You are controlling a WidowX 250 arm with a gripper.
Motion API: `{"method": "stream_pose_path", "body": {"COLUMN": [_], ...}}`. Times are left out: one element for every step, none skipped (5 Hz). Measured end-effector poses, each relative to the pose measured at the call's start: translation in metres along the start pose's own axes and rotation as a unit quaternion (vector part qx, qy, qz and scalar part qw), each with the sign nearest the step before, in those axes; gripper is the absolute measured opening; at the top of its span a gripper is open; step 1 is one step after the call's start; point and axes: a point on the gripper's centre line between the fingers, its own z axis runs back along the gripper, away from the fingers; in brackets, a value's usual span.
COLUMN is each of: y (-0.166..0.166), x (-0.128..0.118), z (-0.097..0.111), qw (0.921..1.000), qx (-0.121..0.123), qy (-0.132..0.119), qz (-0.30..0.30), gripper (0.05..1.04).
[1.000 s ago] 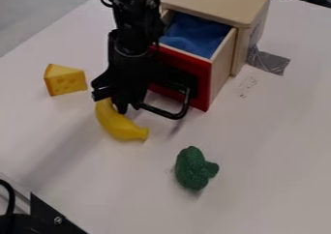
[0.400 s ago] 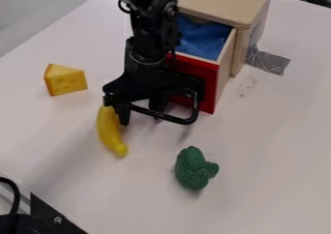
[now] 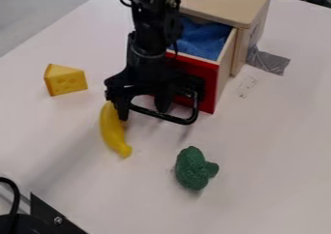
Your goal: Opened the drawer
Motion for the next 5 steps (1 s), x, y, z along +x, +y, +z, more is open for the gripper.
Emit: {"method": "stream_pose_path", "body": {"y": [-0.003,-0.009,-0.014,-0.023,-0.026], "x": [0.007,0.013,0.017,-0.002,-0.021], "z": [0.019,0.045,0.073,0.101,0.115], "qw": [0.9999,0.9987,0.9945,0.9807,0.9585], "qx": [-0.006,-0.023,-0.037,-0.046,-0.046], "qy": [-0.005,-0.005,-0.009,-0.013,-0.011], "qz": [-0.012,-0.045,-0.098,-0.190,-0.281], "gripper": [0.999,0.997,0.998,0.998,0.998]}}
